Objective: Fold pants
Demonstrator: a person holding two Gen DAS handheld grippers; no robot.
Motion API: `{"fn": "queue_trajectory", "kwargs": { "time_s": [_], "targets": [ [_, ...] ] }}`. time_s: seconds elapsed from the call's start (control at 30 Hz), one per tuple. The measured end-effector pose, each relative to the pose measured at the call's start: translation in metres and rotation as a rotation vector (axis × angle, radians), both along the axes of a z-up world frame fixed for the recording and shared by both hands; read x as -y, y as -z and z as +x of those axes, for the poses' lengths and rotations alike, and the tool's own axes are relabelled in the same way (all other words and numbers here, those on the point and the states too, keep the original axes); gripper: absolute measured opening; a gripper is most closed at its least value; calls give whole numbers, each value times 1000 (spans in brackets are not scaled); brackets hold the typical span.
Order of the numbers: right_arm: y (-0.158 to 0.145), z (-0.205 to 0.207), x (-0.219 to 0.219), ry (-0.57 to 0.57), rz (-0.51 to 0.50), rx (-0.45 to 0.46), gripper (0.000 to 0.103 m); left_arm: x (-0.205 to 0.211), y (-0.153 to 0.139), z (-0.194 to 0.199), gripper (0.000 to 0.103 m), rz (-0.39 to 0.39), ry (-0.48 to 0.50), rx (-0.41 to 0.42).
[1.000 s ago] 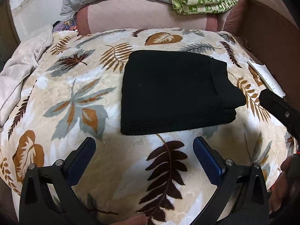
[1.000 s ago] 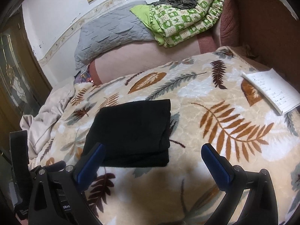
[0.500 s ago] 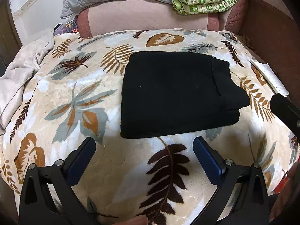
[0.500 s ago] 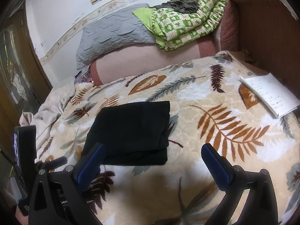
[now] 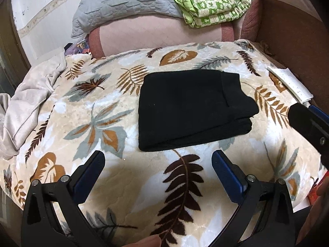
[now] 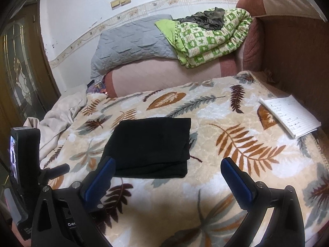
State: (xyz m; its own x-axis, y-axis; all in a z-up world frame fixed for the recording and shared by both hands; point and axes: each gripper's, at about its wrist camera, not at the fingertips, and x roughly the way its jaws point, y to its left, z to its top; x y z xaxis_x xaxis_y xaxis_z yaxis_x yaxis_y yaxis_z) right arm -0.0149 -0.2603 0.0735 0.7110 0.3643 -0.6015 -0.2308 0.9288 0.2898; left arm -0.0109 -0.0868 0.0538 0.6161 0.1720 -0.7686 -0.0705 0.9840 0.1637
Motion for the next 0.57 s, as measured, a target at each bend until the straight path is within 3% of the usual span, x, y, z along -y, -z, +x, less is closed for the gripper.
{"fn": "queue_trajectory", "kwargs": {
  "time_s": [0.2,0.37,0.57],
  "targets": [
    [-8,-8,2,5,27,26,102,2,-12,-9,103,-10,9,6],
    [-3,-7,0,-3,12,15,102,-3,-23,-19,103,-94,45,13],
    [2,-2,5,7,32,-14,102,1,-16,-19,103,-72,71,9]
  ]
}}
